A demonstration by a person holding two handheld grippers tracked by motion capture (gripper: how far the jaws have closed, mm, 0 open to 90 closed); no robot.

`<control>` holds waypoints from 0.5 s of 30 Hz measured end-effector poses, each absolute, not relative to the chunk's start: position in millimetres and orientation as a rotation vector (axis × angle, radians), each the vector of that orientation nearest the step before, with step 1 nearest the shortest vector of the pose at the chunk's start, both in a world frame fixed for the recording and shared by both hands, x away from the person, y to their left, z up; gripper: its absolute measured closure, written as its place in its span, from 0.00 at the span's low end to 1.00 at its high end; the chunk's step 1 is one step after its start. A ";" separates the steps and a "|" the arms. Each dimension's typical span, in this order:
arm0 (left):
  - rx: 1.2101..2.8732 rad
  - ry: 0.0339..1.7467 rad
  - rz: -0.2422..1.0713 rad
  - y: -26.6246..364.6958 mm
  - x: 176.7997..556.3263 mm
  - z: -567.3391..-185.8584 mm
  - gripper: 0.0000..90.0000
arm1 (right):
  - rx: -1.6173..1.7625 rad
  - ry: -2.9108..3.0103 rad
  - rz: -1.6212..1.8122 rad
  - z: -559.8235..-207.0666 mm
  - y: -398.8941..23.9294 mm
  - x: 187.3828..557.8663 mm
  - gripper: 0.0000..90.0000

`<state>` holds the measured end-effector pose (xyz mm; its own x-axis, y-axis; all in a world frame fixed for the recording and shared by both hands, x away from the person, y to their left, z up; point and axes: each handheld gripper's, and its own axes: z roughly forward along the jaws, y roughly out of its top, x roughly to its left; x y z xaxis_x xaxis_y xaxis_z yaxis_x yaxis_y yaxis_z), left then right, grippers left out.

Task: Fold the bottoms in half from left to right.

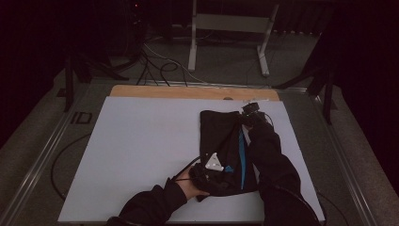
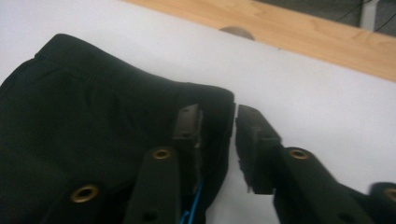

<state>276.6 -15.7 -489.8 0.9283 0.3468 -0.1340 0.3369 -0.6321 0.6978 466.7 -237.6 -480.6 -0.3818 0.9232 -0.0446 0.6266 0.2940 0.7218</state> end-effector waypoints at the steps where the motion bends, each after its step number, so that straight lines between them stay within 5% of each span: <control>1: 2.297 0.478 0.010 -14.1 274.9 -488.2 0.40 | 1.379 2.107 0.875 -478.8 -238.6 465.7 0.66; 5: 2.276 0.465 -0.008 -5.4 270.8 -480.0 0.28 | 1.366 2.096 0.899 -472.2 -240.6 461.0 0.57; 6: 2.263 0.468 -0.005 -3.1 269.9 -477.9 0.16 | 1.368 2.086 0.918 -467.6 -242.4 457.8 0.54; 15: 2.206 0.474 0.013 24.6 267.3 -463.1 0.01 | 1.330 2.141 1.003 -447.6 -247.5 435.3 0.16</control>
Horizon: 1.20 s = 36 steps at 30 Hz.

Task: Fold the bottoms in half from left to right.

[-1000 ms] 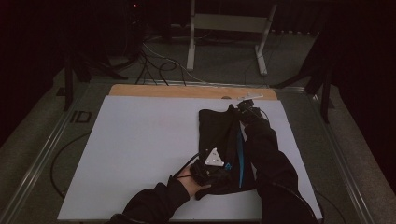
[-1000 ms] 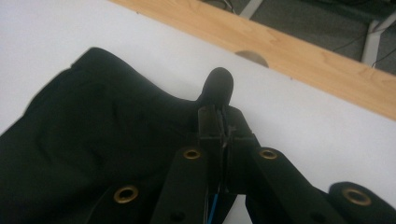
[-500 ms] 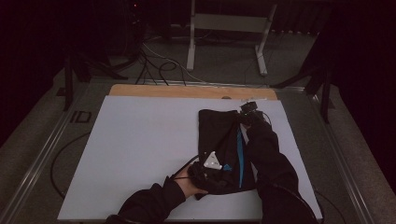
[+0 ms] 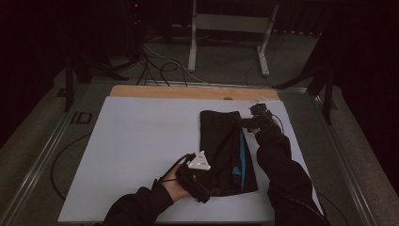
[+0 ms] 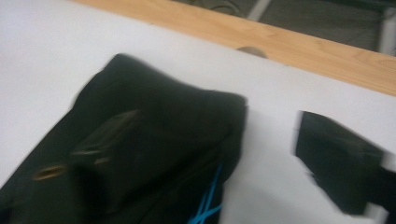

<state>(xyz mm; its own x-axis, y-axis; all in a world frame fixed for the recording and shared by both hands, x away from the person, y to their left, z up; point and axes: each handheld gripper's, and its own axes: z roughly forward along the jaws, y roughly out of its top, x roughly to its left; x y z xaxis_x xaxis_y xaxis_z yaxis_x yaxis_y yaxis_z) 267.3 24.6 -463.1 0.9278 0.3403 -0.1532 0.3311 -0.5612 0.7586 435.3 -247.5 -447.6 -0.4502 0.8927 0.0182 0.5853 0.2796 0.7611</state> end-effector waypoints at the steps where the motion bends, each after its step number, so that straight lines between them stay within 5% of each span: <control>1: 2.198 0.468 0.023 27.6 266.5 -462.4 0.01 | 1.312 2.150 1.006 -445.5 -247.5 431.1 0.15; 19: 2.108 0.569 0.145 93.7 260.0 -458.0 0.00 | 1.172 2.256 1.018 -433.0 -243.8 350.3 0.12; 36: 2.044 0.676 0.204 146.3 248.0 -471.5 0.00 | 1.394 2.314 0.980 -464.9 -249.5 265.9 0.14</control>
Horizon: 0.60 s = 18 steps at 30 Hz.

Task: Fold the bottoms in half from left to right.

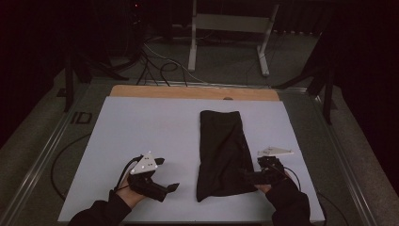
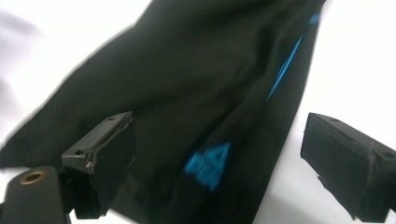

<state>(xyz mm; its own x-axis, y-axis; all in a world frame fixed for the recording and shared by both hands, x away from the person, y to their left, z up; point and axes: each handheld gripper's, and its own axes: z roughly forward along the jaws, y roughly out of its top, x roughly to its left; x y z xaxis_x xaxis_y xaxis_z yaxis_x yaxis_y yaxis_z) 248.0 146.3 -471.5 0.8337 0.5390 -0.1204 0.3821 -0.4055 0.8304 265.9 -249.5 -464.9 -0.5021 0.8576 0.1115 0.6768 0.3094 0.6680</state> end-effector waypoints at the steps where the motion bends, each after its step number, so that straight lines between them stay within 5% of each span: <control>1: 2.039 0.683 0.209 148.2 246.7 -472.7 0.00 | 1.390 2.323 0.977 -468.1 -247.7 262.9 0.19; 5: 2.033 0.707 0.215 155.1 242.1 -479.1 0.00 | 1.407 2.387 0.982 -479.7 -246.9 255.8 0.37; 18: 2.012 0.718 0.260 156.4 239.4 -482.6 0.00 | 1.471 2.431 0.910 -494.7 -255.5 242.0 0.72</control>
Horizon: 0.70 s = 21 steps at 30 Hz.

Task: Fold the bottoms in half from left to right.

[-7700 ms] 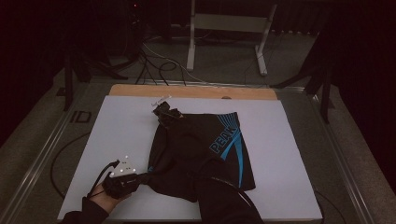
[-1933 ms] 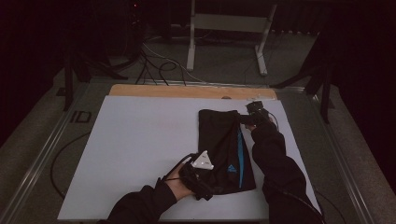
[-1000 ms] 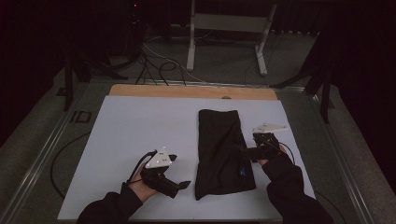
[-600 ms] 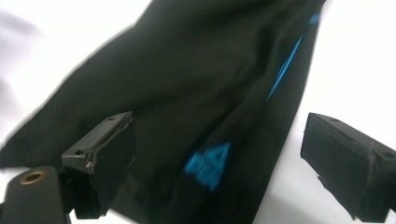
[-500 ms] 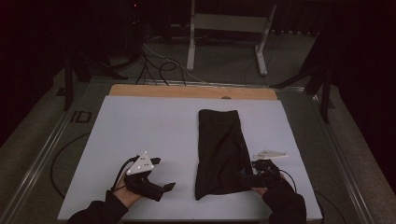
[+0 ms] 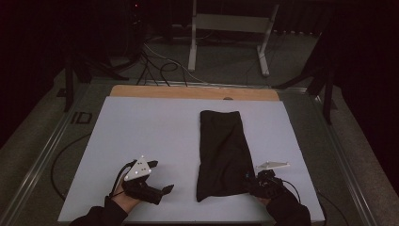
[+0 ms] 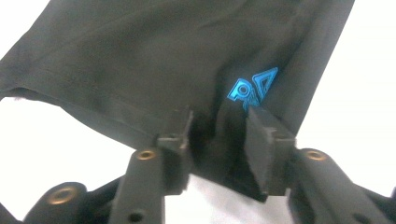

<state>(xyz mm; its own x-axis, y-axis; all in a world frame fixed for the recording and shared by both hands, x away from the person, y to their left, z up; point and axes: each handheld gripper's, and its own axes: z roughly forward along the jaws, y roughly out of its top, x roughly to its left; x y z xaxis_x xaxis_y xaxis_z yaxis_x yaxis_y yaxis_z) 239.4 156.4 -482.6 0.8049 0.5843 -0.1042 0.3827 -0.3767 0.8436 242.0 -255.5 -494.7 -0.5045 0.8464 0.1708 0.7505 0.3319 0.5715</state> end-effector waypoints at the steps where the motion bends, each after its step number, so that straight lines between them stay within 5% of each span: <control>1: 2.011 0.717 0.260 156.2 239.2 -482.7 0.00 | 1.467 2.427 0.907 -493.8 -257.0 240.6 0.73; 7: 2.004 0.718 0.248 155.6 240.2 -483.8 0.00 | 1.476 2.362 0.958 -483.4 -263.2 235.2 0.93; 21: 2.002 0.718 0.252 156.0 241.9 -485.7 0.00 | 1.475 2.324 0.999 -477.6 -282.3 227.2 0.94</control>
<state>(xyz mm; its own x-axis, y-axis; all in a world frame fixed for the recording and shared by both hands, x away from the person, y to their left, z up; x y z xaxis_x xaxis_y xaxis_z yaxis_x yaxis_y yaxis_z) 241.9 156.0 -485.7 0.8054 0.5818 -0.1128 0.3837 -0.3669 0.8475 227.2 -282.3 -477.6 -0.4756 0.8628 0.1715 0.7181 0.2683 0.6421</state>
